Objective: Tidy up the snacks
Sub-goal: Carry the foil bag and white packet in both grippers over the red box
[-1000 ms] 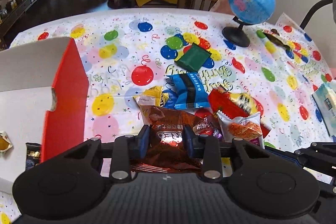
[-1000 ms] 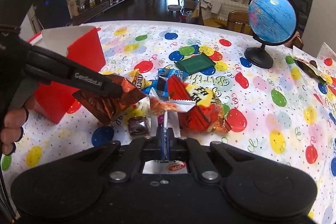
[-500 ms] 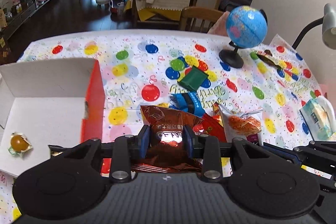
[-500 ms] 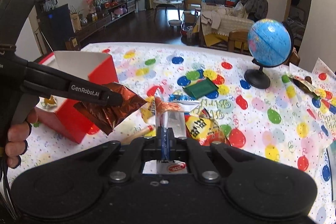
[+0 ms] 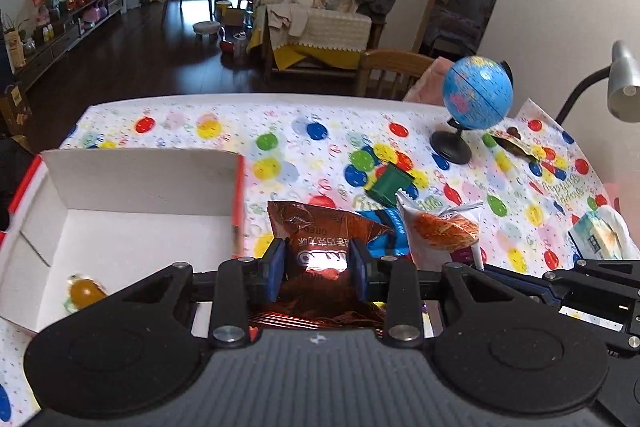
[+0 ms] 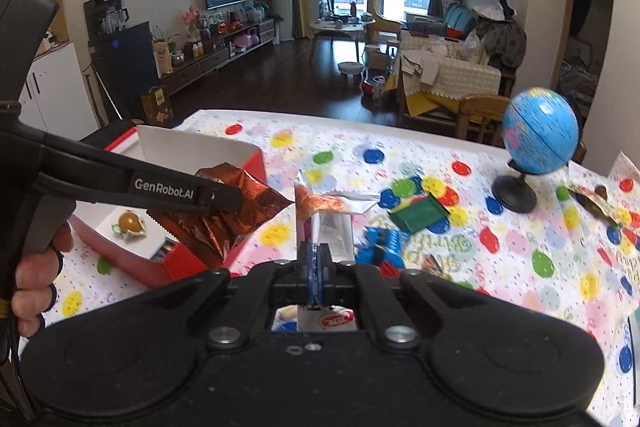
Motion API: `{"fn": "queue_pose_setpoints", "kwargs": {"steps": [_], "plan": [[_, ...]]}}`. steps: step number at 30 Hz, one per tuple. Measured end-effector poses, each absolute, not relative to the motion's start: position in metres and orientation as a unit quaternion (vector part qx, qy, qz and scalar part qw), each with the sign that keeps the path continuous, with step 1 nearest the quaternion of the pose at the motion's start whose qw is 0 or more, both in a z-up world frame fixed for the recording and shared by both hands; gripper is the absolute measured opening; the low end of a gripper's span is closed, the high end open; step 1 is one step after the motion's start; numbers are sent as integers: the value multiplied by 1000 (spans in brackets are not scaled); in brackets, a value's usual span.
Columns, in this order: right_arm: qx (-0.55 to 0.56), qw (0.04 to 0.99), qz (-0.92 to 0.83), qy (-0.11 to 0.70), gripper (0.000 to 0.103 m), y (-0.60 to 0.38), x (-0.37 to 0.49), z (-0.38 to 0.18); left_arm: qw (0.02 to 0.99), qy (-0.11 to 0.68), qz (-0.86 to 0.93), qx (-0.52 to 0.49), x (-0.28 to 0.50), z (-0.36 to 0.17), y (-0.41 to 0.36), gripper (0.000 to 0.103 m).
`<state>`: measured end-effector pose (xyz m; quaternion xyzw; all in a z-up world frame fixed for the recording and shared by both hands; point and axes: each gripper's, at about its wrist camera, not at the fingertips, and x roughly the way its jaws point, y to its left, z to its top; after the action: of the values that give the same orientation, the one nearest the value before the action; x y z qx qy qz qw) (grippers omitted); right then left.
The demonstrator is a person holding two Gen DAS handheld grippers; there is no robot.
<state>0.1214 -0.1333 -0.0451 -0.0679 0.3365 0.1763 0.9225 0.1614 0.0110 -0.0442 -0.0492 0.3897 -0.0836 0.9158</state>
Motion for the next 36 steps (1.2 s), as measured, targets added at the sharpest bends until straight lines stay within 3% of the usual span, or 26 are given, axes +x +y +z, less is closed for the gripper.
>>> {"fn": "queue_pose_setpoints", "kwargs": {"steps": [36], "plan": [[-92,906,226,345,1,39,167,-68,913,403,2,-64,166,-53,193,34]]}}
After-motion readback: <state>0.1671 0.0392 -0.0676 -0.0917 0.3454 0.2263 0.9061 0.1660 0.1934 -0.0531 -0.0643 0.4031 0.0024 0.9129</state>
